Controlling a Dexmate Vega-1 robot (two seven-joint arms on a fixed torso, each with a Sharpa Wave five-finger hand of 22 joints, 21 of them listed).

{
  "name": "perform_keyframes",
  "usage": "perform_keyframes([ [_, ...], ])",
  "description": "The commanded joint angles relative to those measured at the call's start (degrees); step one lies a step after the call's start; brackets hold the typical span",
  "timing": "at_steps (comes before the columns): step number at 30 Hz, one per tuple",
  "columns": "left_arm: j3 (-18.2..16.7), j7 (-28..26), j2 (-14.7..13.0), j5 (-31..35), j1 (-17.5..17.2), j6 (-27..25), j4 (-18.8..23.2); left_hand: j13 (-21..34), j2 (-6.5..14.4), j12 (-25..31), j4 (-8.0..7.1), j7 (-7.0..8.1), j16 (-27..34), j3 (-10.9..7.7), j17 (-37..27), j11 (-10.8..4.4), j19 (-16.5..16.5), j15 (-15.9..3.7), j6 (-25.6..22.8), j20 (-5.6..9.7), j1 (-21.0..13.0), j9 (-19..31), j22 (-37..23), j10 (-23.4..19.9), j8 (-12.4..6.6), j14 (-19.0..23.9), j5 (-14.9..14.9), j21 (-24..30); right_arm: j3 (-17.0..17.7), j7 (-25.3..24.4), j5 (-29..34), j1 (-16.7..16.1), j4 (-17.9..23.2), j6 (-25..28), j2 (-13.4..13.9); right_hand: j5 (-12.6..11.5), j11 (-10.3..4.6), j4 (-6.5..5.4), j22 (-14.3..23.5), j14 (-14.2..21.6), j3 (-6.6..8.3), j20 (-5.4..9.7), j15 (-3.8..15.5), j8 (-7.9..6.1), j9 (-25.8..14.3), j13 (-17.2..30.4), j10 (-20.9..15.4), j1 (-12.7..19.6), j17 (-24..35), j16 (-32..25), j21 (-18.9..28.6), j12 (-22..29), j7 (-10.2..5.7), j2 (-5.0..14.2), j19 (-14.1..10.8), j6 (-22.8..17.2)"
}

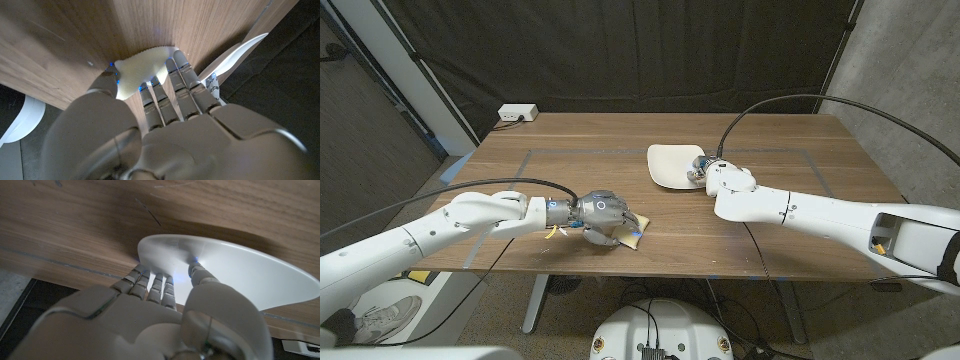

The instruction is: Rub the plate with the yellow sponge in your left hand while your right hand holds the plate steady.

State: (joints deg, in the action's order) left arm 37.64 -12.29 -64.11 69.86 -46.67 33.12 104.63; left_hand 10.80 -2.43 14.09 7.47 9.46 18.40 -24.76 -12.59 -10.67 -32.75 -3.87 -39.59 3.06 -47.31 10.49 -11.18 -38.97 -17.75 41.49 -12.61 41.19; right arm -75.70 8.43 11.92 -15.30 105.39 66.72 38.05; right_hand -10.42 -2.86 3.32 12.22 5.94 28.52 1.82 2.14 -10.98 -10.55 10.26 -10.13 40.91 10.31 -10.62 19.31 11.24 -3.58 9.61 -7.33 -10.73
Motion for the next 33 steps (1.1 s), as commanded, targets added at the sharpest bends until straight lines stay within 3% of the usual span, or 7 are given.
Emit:
perform_keyframes([
  [1,1.58,-0.28,-0.51,2.3,0.04,-1.68,-0.03,0.32,1.46,0.74,-0.06,-1.67,-0.34,-1.18,0.66,-0.52,-0.83,-9.0,-7.12,2.74,-2.03,0.14,0.01,-6.48,-1.19,4.81,1.03,1.27,-0.18,-0.13,0.03,0.15,1.06,1.04,0.44,-0.02,0.0,0.05,0.21,0.2,-0.1,-0.03,2.11,-0.42,-0.29,0.18,-0.43,0.14,0.03,-0.24,0.31,0.27,-0.13,0.64,-0.45,0.14],
  [7,1.95,-2.23,-0.85,3.58,-0.4,-2.99,-0.13,0.59,3.32,0.95,0.36,-1.94,0.7,-2.83,-0.5,-0.38,-1.73,-9.34,-14.16,3.57,-5.05,0.28,-0.06,-13.79,-2.49,11.74,1.59,3.24,-0.27,-0.24,-0.12,0.21,1.18,1.08,0.57,-0.03,-0.03,0.14,0.2,0.24,-0.15,-0.06,2.15,-0.42,-0.29,0.18,-0.42,0.24,0.01,-0.23,0.35,0.27,-0.11,0.65,-0.45,0.14],
  [9,2.08,-3.62,-0.93,4.36,-0.66,-3.76,-0.24,0.97,5.37,1.15,1.15,-3.02,1.74,-4.27,-1.48,-0.45,-2.08,-9.53,-17.2,3.73,-8.13,0.55,-0.17,-16.3,-3.61,14.79,1.79,4.27,-0.39,-0.23,-0.1,0.31,1.18,1.18,0.61,-0.04,-0.06,0.17,0.19,0.26,-0.18,-0.08,2.16,-0.41,-0.29,0.18,-0.44,0.27,0.0,-0.24,0.37,0.28,-0.11,0.66,-0.47,0.17],
  [10,2.13,-4.24,-0.94,4.48,-0.75,-4.05,-0.36,1.61,6.24,1.81,1.81,-3.37,2.7,-4.96,-2.44,0.24,-2.62,-9.7,-19.14,4.09,-10.6,0.68,-0.29,-18.63,-4.38,17.02,2.12,5.27,-0.38,-0.25,-0.13,0.32,1.15,1.12,0.65,-0.04,-0.06,0.18,0.19,0.26,-0.19,-0.04,2.17,-0.41,-0.29,0.18,-0.48,0.28,0.0,-0.24,0.38,0.29,-0.09,0.66,-0.47,0.16],
  [13,2.32,-5.78,-1.06,5.11,-0.86,-4.77,-0.48,2.67,7.06,2.31,2.12,-4.21,4.3,-5.28,-4.38,-0.35,-3.12,-9.82,-20.1,4.19,-13.67,0.79,-0.56,-20.72,-4.76,19.82,2.54,6.97,-0.53,-0.3,-0.05,0.44,1.13,1.02,0.74,-0.04,-0.02,0.2,0.19,0.26,-0.23,0.0,2.14,-0.4,-0.29,0.18,-0.44,0.31,0.01,-0.23,0.39,0.27,-0.14,0.69,-0.46,0.21],
  [23,2.65,-13.06,-0.94,6.73,-0.8,-7.48,-1.6,3.85,7.05,2.89,1.88,-4.82,5.39,-4.73,-6.24,-0.3,-2.76,-9.72,-20.89,4.24,-15.32,0.88,-0.81,-22.11,-5.03,21.08,2.57,8.23,-0.41,-0.47,-0.07,0.42,0.83,0.79,0.75,-0.06,-0.03,0.25,0.17,0.24,-0.33,0.01,2.28,-0.4,-0.29,0.18,-0.44,0.41,0.02,-0.22,0.45,0.27,-0.13,0.78,-0.46,0.22],
  [33,1.65,-22.17,1.01,7.23,-0.93,-15.92,-3.66,4.87,6.94,3.21,1.51,-5.38,5.63,-4.34,-7.41,-0.31,-2.67,-9.76,-22.59,4.47,-16.01,0.89,-0.9,-22.79,-5.71,21.5,2.58,9.38,-0.64,-0.34,0.27,0.61,0.74,0.72,0.73,-0.07,-0.08,0.26,0.16,0.16,-0.42,0.05,2.24,-0.42,-0.29,0.18,-0.42,0.47,0.03,-0.2,0.48,0.26,-0.1,0.83,-0.42,0.18],
])
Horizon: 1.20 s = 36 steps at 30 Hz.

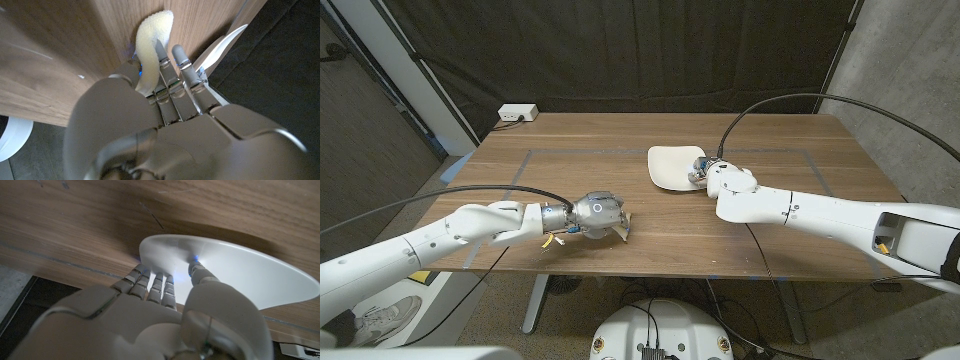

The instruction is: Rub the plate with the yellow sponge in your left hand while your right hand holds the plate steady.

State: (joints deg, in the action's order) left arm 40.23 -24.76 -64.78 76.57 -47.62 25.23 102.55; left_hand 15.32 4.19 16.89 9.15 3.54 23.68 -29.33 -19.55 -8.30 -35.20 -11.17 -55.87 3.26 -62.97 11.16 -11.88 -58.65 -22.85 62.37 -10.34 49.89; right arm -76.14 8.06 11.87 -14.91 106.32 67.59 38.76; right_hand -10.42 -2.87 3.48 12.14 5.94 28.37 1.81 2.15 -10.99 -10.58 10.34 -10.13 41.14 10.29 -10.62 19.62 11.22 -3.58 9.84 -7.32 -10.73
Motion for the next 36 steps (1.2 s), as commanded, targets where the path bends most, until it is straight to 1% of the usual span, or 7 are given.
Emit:
perform_keyframes([
  [1,-1.29,-11.66,2.34,0.39,0.08,-9.53,-2.13,0.42,0.32,0.44,-0.2,0.53,0.37,0.26,-0.54,-2.68,-0.2,-2.43,-6.34,4.29,-0.39,0.21,-0.21,-3.17,-0.62,0.69,0.31,0.76,-0.21,0.01,0.37,0.26,-0.3,-0.19,-0.05,-0.07,-0.05,0.11,0.24,0.18,-0.27,0.06,2.21,-0.42,-0.26,0.1,-0.43,0.24,0.06,-0.21,0.16,0.27,-0.1,0.6,-0.42,0.19],
  [4,-1.39,-14.78,3.43,0.14,0.63,-11.83,-3.2,0.68,0.23,0.51,-0.25,0.23,0.41,0.37,-0.82,-2.65,-0.21,-2.4,-6.44,4.35,-0.55,0.2,-0.22,-3.32,-0.64,0.81,0.32,1.08,-0.29,0.19,0.39,0.37,-0.4,-0.26,-0.09,-0.07,-0.07,0.11,0.24,0.19,-0.3,0.05,2.21,-0.43,-0.26,0.1,-0.38,0.25,0.06,-0.21,0.17,0.25,-0.12,0.61,-0.41,0.17],
  [8,-1.21,-18.14,4.91,0.03,1.82,-14.39,-4.55,1.0,0.16,0.57,-0.37,0.26,0.45,0.5,-1.16,-2.63,-0.33,-2.39,-6.58,4.41,-0.69,0.19,-0.23,-3.43,-0.67,1.02,0.32,1.54,-0.32,0.32,0.44,0.44,-0.43,-0.22,-0.13,-0.07,0.03,0.12,0.23,0.22,-0.35,0.03,2.27,-0.45,-0.26,0.1,-0.46,0.28,0.07,-0.23,0.19,0.28,-0.18,0.61,-0.39,0.11],
  [11,-0.76,-20.43,6.02,-0.11,3.19,-15.4,-5.79,1.31,0.0,0.64,-0.41,0.49,0.49,0.63,-1.48,-2.63,-0.36,-2.41,-6.67,4.53,-0.86,0.18,-0.23,-3.58,-0.67,1.24,0.33,1.92,-0.4,0.35,0.55,0.55,-0.37,0.03,-0.18,-0.07,0.07,0.12,0.23,0.22,-0.39,0.03,2.26,-0.44,-0.26,0.1,-0.49,0.29,0.07,-0.23,0.2,0.29,-0.16,0.62,-0.39,0.13],
  [19,1.3,-24.68,8.68,0.07,7.42,-16.63,-9.01,1.78,-0.16,0.77,-0.59,0.42,0.39,0.82,-1.89,-2.66,-0.33,-2.34,-6.95,4.74,-0.96,0.16,-0.21,-3.88,-0.73,1.39,0.33,2.52,-0.61,0.5,0.52,0.82,-0.11,0.66,-0.15,-0.08,-0.03,0.1,0.23,0.18,-0.46,0.07,2.24,-0.47,-0.26,0.1,-0.5,0.3,0.09,-0.22,0.24,0.3,-0.15,0.66,-0.4,0.07],
  [27,4.83,-27.52,12.31,0.57,13.63,-15.63,-14.6,2.17,-0.39,0.73,-0.65,0.48,0.26,0.99,-2.23,-2.62,-0.2,-2.37,-7.25,4.9,-1.1,0.14,-0.19,-3.82,-0.78,1.45,0.33,3.0,-1.22,0.71,0.59,1.5,0.34,1.27,0.05,-0.09,-0.03,0.13,0.22,0.2,-0.51,0.06,2.21,-0.48,-0.26,0.1,-0.5,0.36,0.09,-0.23,0.27,0.29,-0.22,0.69,-0.38,0.03],
  [36,10.23,-29.62,17.17,1.05,22.33,-12.84,-22.86,2.55,-0.67,0.69,-0.7,0.66,0.07,1.15,-2.52,-2.65,-0.02,-2.39,-7.48,5.11,-1.23,0.11,-0.14,-3.83,-0.78,1.47,0.33,3.46,-1.59,1.1,0.24,2.24,0.89,1.78,0.6,-0.09,-0.03,0.14,0.21,0.18,-0.6,0.04,2.26,-0.51,-0.26,0.1,-0.54,0.41,0.1,-0.23,0.33,0.3,-0.18,0.7,-0.42,-0.04],
])
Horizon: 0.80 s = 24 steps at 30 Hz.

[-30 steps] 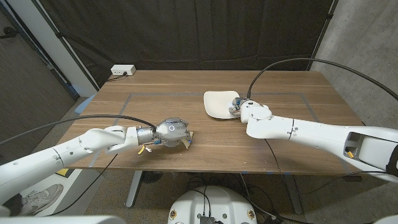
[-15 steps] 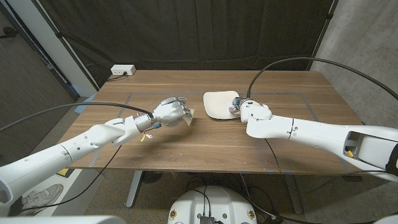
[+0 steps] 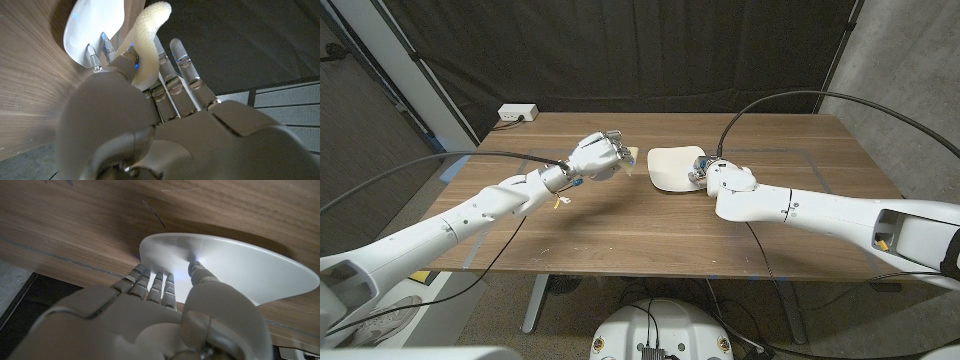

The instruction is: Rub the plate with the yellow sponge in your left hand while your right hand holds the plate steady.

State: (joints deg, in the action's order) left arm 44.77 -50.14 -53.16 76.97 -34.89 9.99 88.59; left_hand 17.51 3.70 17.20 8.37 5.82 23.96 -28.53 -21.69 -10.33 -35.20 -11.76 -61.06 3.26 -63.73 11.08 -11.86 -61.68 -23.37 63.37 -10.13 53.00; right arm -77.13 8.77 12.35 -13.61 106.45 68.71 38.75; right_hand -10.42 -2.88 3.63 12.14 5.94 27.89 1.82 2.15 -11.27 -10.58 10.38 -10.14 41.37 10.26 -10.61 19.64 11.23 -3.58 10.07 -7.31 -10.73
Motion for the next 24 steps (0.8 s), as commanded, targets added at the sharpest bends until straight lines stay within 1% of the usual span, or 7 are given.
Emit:
perform_keyframes([
  [1,6.32,-4.36,6.13,0.76,10.48,2.49,-9.77,0.38,-0.19,0.38,0.07,-1.6,-0.21,0.36,-0.4,-0.62,-0.02,-1.79,-2.35,5.16,-0.47,0.19,-0.15,-0.78,-0.28,0.48,0.12,0.39,-0.55,0.38,-0.33,0.92,0.81,0.64,0.67,-0.09,-0.14,-0.01,0.2,0.19,-0.13,0.04,2.25,-0.23,-0.26,0.06,-0.5,0.2,0.12,-0.23,0.31,0.29,-0.16,0.47,-0.42,-0.05],
  [16,16.52,-6.7,14.58,0.93,23.38,3.93,-24.31,0.95,-0.56,0.29,-0.04,-1.14,-0.49,0.59,-0.85,-0.7,0.09,-1.82,-2.81,5.73,-0.64,0.13,-0.05,-0.85,-0.3,0.67,0.11,1.17,-1.16,0.58,-0.4,1.59,0.88,0.38,1.19,-0.1,-0.08,0.01,0.19,0.19,-0.22,0.07,2.24,-0.22,-0.27,0.06,-0.46,0.3,0.13,-0.24,0.37,0.27,-0.14,0.53,-0.38,-0.03],
  [19,18.47,-7.03,16.43,0.35,25.51,4.0,-27.54,1.08,-0.63,0.25,-0.07,-0.91,-0.57,0.64,-0.96,-0.71,0.14,-1.82,-2.81,5.77,-0.68,0.12,-0.03,-0.85,-0.26,0.7,0.1,1.37,-1.63,0.95,-0.19,2.09,0.85,0.59,1.15,-0.1,-0.1,0.0,0.19,0.16,-0.26,0.07,2.16,-0.25,-0.27,0.06,-0.55,0.32,0.13,-0.23,0.39,0.3,-0.13,0.54,-0.39,-0.11],
  [20,19.36,-7.13,17.83,-0.09,26.79,4.8,-30.04,1.13,-0.68,0.24,-0.08,-0.87,-0.6,0.67,-0.99,-0.71,0.14,-1.83,-2.84,5.86,-0.69,0.12,-0.02,-0.86,-0.26,0.7,0.1,1.44,-2.0,1.26,-0.04,2.5,0.85,0.7,1.19,-0.1,0.0,-0.01,0.19,0.18,-0.28,0.04,2.17,-0.29,-0.26,0.06,-0.52,0.32,0.14,-0.24,0.41,0.29,-0.07,0.55,-0.39,-0.22],
  [22,20.64,-7.32,18.42,-0.55,27.78,4.74,-31.31,1.2,-0.75,0.23,-0.08,-0.89,-0.65,0.7,-1.04,-0.72,0.1,-1.84,-2.89,5.95,-0.72,0.11,0.0,-0.87,-0.26,0.7,0.1,1.55,-2.08,1.37,-0.03,2.62,0.88,0.69,1.23,-0.1,-0.01,-0.01,0.18,0.18,-0.32,0.05,2.21,-0.36,-0.26,0.06,-0.52,0.33,0.14,-0.24,0.42,0.29,-0.07,0.54,-0.39,-0.4],
  [23,21.67,-7.63,19.96,-0.95,28.97,5.62,-34.18,1.25,-0.81,0.21,-0.09,-0.9,-0.72,0.73,-1.07,-0.72,0.2,-1.82,-2.78,5.99,-0.72,0.11,0.01,-0.86,-0.19,0.65,0.1,1.59,-2.29,1.62,0.04,2.91,1.01,0.77,1.37,-0.1,0.02,-0.01,0.18,0.18,-0.32,0.05,2.22,-0.37,-0.26,0.06,-0.53,0.34,0.14,-0.25,0.43,0.29,-0.07,0.54,-0.39,-0.43],
  [24,22.26,-7.97,19.99,-1.29,29.29,5.57,-34.43,1.29,-0.83,0.19,-0.11,-0.72,-0.75,0.75,-1.1,-0.72,0.19,-1.82,-2.89,6.05,-0.71,0.1,0.02,-0.86,-0.22,0.65,0.1,1.66,-2.32,1.65,0.05,2.93,1.01,0.78,1.37,-0.1,0.05,-0.01,0.18,0.17,-0.33,0.03,2.23,-0.36,-0.26,0.06,-0.56,0.34,0.14,-0.24,0.43,0.3,-0.07,0.54,-0.39,-0.42],
])
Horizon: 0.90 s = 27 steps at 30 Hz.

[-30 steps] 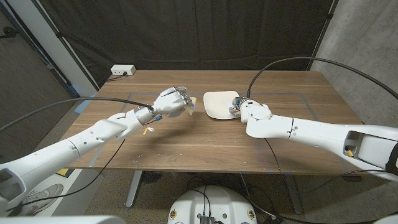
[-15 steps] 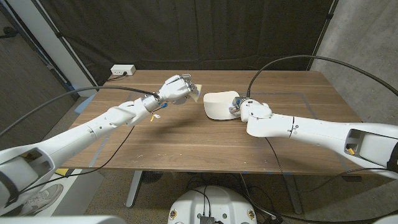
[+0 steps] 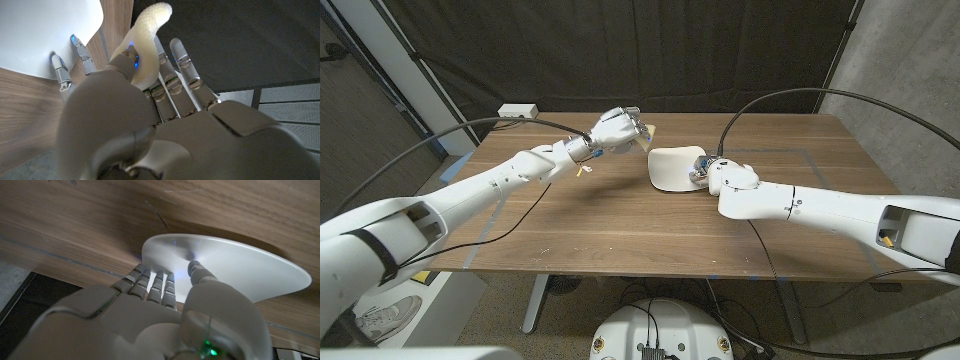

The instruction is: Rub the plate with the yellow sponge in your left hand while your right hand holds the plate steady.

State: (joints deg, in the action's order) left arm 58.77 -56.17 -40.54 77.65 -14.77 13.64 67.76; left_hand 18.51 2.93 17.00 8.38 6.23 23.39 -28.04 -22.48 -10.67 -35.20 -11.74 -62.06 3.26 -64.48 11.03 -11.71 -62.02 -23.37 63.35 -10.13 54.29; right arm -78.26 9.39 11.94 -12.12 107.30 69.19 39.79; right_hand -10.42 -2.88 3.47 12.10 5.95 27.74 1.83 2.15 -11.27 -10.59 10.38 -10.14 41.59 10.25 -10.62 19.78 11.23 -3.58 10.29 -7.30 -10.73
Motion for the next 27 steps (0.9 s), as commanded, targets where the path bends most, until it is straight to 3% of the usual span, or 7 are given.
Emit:
perform_keyframes([
  [1,8.99,-1.86,8.16,-2.45,9.79,2.21,-15.04,0.34,-0.11,0.37,-0.14,-1.03,-0.23,0.28,-0.33,-0.38,0.25,-1.84,-1.95,6.12,0.03,0.15,-0.12,-0.51,-0.23,0.63,0.09,0.42,-1.25,1.09,0.51,1.52,0.27,0.26,0.44,-0.1,0.01,0.14,0.22,0.18,-0.19,0.02,2.22,-0.38,-0.26,0.06,-0.64,0.11,0.15,-0.25,0.29,0.33,-0.07,0.31,-0.37,-0.47],
  [15,21.73,-5.62,22.42,-9.19,17.86,7.67,-38.69,-0.05,-0.6,-0.21,-0.18,-0.2,-0.59,0.52,-0.67,-0.56,0.15,-1.86,-1.82,6.38,-0.2,0.02,0.06,-1.07,0.13,1.08,0.04,1.34,-1.52,1.55,1.85,2.19,1.8,0.02,1.52,-0.11,-0.04,0.06,0.21,0.25,-0.31,0.06,2.24,-0.45,-0.25,0.05,-1.0,0.15,0.18,-0.3,0.39,0.45,-0.06,0.42,-0.39,-0.8],
  [21,25.82,-2.44,26.57,-13.63,19.66,9.6,-44.76,-0.32,-0.79,-0.42,-0.18,-0.15,-0.52,0.64,-0.85,-0.55,-0.07,-1.88,-1.93,6.44,-0.28,-0.03,0.11,-1.42,0.24,1.64,0.0,1.73,-1.17,1.93,2.01,1.92,2.06,-0.34,1.9,-0.12,-0.04,0.08,0.2,0.26,-0.32,0.06,2.28,-0.43,-0.25,0.05,-1.01,0.22,0.18,-0.3,0.42,0.44,-0.03,0.45,-0.39,-0.8],
  [27,28.38,2.75,28.06,-18.21,20.27,10.66,-46.16,-0.52,-1.09,-0.66,-0.13,-0.23,-0.68,0.75,-0.9,-0.52,-0.19,-1.86,-1.94,6.48,-0.34,-0.06,0.17,-1.46,0.37,1.65,-0.03,1.98,-0.74,1.93,2.29,1.5,2.2,-0.29,1.89,-0.13,0.0,0.1,0.2,0.28,-0.35,0.04,2.3,-0.41,-0.25,0.05,-1.05,0.28,0.17,-0.29,0.45,0.45,-0.01,0.43,-0.38,-0.81],
])
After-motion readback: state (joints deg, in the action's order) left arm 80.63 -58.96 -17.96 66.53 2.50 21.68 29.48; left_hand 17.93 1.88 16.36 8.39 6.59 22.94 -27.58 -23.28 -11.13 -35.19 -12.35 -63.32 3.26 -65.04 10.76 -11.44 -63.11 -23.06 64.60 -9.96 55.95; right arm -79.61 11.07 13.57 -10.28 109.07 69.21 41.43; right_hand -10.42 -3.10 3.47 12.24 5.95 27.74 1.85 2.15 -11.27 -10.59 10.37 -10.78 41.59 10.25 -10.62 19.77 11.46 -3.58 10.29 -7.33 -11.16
